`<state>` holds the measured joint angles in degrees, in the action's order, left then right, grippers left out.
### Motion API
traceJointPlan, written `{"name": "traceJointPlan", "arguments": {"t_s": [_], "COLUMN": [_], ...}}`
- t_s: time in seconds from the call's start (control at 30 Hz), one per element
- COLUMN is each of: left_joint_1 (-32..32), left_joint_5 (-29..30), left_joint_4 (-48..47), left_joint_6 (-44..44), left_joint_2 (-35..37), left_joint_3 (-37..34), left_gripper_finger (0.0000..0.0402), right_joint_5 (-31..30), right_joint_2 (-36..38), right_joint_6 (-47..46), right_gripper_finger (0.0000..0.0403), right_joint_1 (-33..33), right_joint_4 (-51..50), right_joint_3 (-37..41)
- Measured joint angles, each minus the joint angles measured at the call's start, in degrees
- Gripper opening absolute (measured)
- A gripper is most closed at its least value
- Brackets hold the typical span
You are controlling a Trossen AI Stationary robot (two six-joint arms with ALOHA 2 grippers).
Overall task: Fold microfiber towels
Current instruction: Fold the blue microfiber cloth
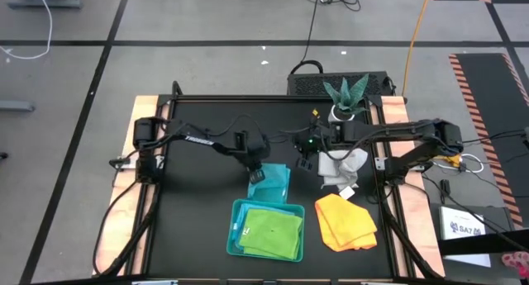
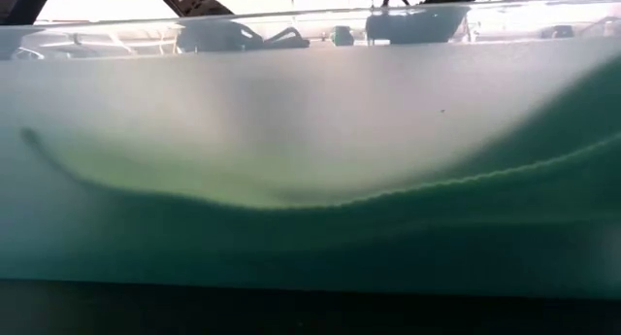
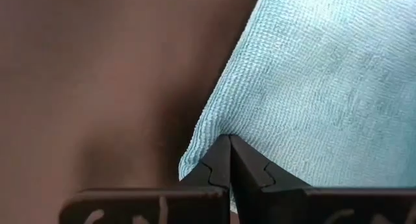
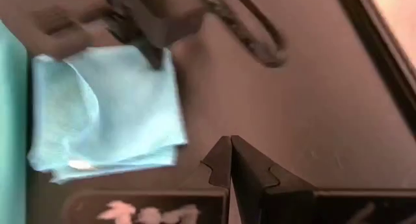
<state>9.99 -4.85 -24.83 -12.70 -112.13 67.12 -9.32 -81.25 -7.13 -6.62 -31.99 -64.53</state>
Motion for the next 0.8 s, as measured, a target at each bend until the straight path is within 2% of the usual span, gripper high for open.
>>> {"name": "traceJointPlan", "arguments": {"t_s": [0.17,0.3,0.4,0.53,0.67,0.8], "left_joint_1": [5.1,9.7,12.0,13.0,12.5,11.4], "left_joint_5": [5.1,4.4,1.4,-0.8,-1.0,-1.0], "left_joint_4": [2.1,4.9,5.3,4.8,3.4,0.7], "left_joint_6": [-0.5,-0.5,-0.5,0.3,0.8,1.1], "left_joint_2": [0.6,0.6,0.5,1.4,5.4,11.4], "left_joint_3": [-0.1,-0.2,-0.2,-0.4,-0.7,-0.4], "left_gripper_finger": [0.0003,0.0002,0.0005,0.0002,0.0009,0.0019], "right_joint_5": [0.0,0.5,3.7,8.0,11.8,15.8], "right_joint_2": [3.2,4.7,4.2,2.2,0.8,0.4], "right_joint_6": [-1.0,-0.3,-0.4,-1.0,-2.8,-6.0], "right_gripper_finger": [0.0,0.0,0.0,0.0,0.0,0.0], "right_joint_1": [-1.0,-1.7,-2.6,-3.6,-4.8,-5.5], "right_joint_4": [1.0,1.2,1.9,9.1,17.6,18.0], "right_joint_3": [0.0,0.0,0.1,3.6,8.0,11.4]}}
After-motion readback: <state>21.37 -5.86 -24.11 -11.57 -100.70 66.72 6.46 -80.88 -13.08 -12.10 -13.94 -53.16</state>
